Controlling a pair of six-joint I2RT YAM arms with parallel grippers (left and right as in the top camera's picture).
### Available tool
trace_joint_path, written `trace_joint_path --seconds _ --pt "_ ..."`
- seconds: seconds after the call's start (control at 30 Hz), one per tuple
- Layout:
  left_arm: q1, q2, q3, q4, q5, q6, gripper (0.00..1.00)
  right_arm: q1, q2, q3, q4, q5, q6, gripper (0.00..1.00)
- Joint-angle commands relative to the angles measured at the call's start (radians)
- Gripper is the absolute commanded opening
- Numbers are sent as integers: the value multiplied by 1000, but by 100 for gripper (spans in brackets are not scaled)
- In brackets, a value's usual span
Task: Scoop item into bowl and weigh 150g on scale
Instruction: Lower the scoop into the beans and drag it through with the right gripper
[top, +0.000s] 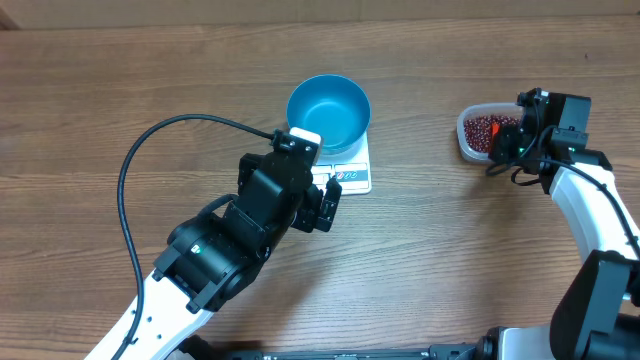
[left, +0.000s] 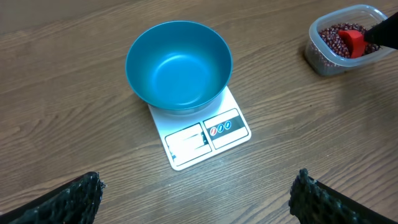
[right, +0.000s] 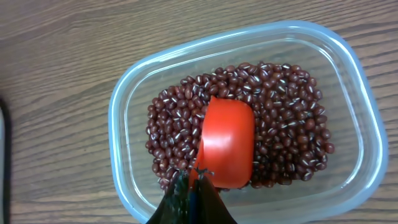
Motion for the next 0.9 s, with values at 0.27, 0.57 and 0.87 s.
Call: trace_joint_path --seconds 0.27,0.57,0.87 --pt "7 7 15 3 0 -21 99 -75 24 10 11 -228 19 4" --pt "7 7 15 3 0 -21 99 -101 27 9 21 -268 19 4" --pt "7 7 15 3 0 -21 99 -119 74 9 36 -303 21 4"
